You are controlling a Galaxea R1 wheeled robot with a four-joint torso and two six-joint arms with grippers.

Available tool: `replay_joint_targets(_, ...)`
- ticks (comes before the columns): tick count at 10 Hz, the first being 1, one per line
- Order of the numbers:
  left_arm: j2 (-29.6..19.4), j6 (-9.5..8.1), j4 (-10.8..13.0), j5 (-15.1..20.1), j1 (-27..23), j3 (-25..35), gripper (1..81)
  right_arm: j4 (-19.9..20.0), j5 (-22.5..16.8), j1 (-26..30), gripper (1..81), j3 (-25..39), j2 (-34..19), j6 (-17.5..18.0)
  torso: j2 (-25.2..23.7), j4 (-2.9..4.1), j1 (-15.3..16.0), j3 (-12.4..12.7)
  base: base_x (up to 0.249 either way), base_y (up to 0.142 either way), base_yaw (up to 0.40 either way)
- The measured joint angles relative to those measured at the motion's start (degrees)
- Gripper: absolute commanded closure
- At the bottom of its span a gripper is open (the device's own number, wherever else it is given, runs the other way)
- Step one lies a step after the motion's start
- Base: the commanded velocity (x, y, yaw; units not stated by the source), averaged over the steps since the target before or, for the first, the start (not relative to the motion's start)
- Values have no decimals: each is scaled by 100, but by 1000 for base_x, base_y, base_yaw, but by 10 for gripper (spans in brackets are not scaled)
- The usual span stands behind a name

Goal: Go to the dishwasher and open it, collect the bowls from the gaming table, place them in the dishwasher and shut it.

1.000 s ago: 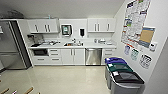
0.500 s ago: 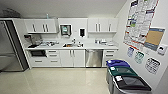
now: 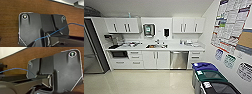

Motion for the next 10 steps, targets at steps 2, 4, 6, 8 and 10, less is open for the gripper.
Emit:
replay_joint_targets(2,0,0,0,-20,-10,0,10,0,4,2,10,0,5,0,0,0,0,0,262,0,0)
replay_joint_targets(4,-4,0,0,-13,-2,0,10,0,0,-1,10,0,9,0,0,0,-2,0,263,0,0)
replay_joint_targets(6,-2,0,0,-16,-5,0,10,0,4,0,10,0,18,0,0,0,0,0,262,0,0)
replay_joint_targets(8,0,0,0,-16,-11,0,10,0,6,7,10,0,18,0,2,0,2,0,227,0,0)
replay_joint_targets(10,-2,0,0,-24,-40,0,10,0,15,33,10,0,7,0,5,0,7,0,156,0,0)
